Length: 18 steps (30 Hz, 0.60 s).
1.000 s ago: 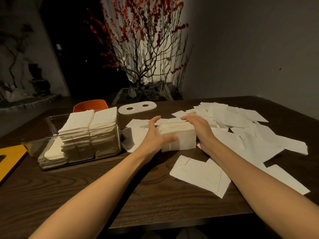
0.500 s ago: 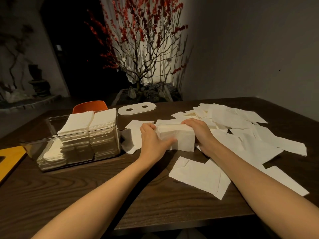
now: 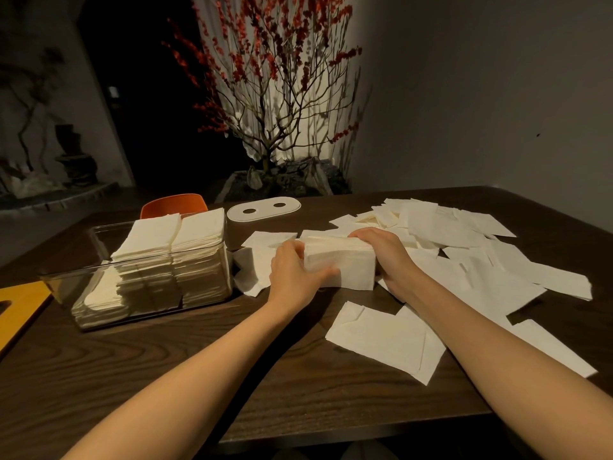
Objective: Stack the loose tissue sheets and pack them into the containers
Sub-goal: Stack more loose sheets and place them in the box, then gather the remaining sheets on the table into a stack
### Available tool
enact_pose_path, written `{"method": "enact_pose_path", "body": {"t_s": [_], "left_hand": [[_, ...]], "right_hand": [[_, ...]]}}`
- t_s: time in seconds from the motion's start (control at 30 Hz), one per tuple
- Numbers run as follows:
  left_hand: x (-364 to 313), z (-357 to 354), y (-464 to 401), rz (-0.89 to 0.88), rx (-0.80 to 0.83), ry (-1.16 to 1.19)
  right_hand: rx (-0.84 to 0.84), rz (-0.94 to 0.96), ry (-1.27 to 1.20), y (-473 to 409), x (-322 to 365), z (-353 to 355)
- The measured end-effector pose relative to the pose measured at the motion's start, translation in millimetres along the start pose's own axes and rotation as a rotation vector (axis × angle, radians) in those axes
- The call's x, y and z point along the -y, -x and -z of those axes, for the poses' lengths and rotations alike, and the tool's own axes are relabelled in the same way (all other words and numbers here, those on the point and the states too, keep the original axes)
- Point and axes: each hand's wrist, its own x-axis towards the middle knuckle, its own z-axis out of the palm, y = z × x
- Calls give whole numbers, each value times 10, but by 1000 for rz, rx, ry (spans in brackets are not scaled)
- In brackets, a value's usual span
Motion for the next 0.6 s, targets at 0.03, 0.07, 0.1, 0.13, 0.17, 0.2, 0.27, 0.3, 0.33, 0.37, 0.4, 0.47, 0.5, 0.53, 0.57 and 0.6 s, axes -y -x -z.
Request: {"method": "enact_pose_path", "body": {"t_s": [0.03, 0.07, 0.1, 0.13, 0.17, 0.2, 0.27, 0.3, 0.33, 0.37, 0.4, 0.47, 0.5, 0.53, 0.57, 0.6], "left_hand": [[-11, 19, -17, 11, 27, 40], [-14, 38, -41, 24, 59, 75], [-15, 59, -71, 36, 92, 97], [-16, 86, -96, 49, 124, 106], [-23, 107, -117, 65, 151, 112], [-21, 129, -136, 75, 171, 118], [-18, 153, -161, 79, 192, 142], [-22, 160, -163, 82, 198, 150], [-26, 165, -167, 88, 203, 150], [-26, 168, -174, 95, 209, 148], [-21, 172, -185, 105, 215, 142], [-19, 195, -194, 127, 215, 143], [-21, 208, -198, 137, 209, 151], [-21, 220, -197, 146, 204, 160], [-22, 227, -198, 155, 202, 166], [-18, 230, -198, 159, 202, 164]], "right_hand": [[-13, -6, 28, -4, 9, 3], [-24, -15, 41, -7, 21, 3], [-23, -27, 38, -4, 31, 0], [-17, -39, 28, -4, 38, -4], [-15, -53, 15, 0, 40, 3], [-12, -67, -3, -1, 43, 5], [-7, -88, -49, 1, 40, 6], [-3, -93, -61, -1, 37, 6], [-2, -99, -58, -4, 34, 8], [-4, -102, -55, -12, 29, 10], [-7, -108, -60, -16, 26, 11], [-15, -120, -74, -32, 32, 5], [-20, -125, -58, -42, 45, -1], [-27, -133, -31, -42, 57, -4], [-31, -138, -8, -46, 66, -7], [-31, -145, -1, -44, 69, -9]]}}
